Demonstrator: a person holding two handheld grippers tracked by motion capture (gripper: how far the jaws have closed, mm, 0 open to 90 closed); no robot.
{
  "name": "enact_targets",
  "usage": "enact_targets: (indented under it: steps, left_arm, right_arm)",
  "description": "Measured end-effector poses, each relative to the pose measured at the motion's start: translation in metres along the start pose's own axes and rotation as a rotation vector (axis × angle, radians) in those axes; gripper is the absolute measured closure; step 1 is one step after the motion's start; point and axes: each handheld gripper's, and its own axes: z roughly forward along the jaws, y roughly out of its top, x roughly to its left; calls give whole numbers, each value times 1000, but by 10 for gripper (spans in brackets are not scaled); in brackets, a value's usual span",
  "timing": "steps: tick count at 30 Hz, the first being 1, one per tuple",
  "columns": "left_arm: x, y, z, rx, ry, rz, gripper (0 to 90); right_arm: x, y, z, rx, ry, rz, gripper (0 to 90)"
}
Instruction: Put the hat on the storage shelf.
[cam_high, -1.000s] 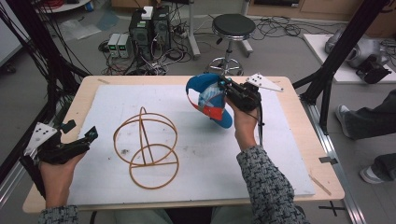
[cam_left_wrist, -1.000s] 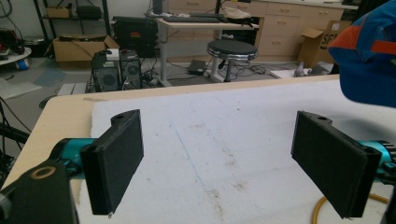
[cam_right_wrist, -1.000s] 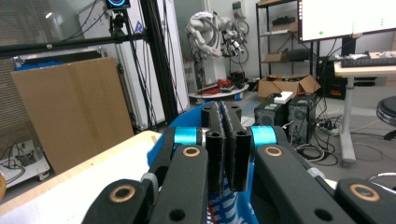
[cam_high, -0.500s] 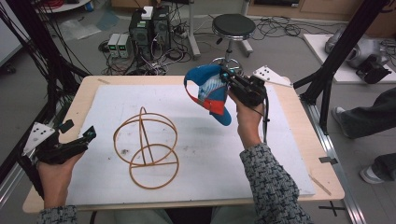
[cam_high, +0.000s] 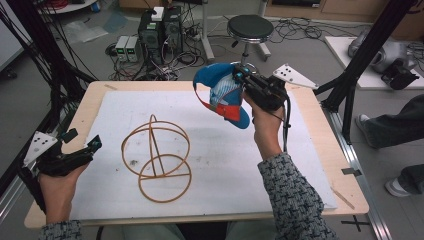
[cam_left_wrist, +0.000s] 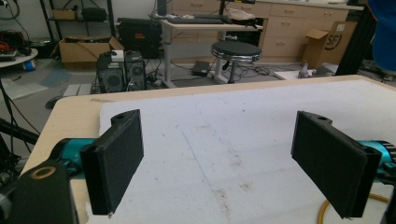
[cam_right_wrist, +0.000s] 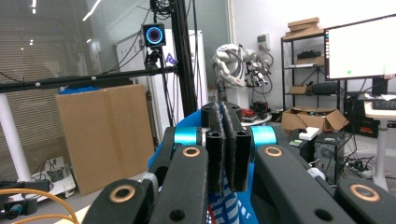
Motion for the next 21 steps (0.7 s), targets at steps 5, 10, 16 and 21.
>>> enact_targets:
  steps: [5, 10, 16, 21]
  left_arm:
    - [3, 0, -2, -7, 9, -5, 171]
    - [4, 1, -3, -6, 11, -4, 171]
    - [4, 0, -4, -8, 13, -7, 172]
    - [5, 1, -5, -8, 15, -7, 171]
  right_arm:
    - [4, 4, -2, -10, 18, -2, 885]
    - [8, 7, -4, -19, 36, 1, 885]
    - [15, 10, -5, -33, 65, 7, 885]
    - [18, 12, -7, -44, 86, 21, 885]
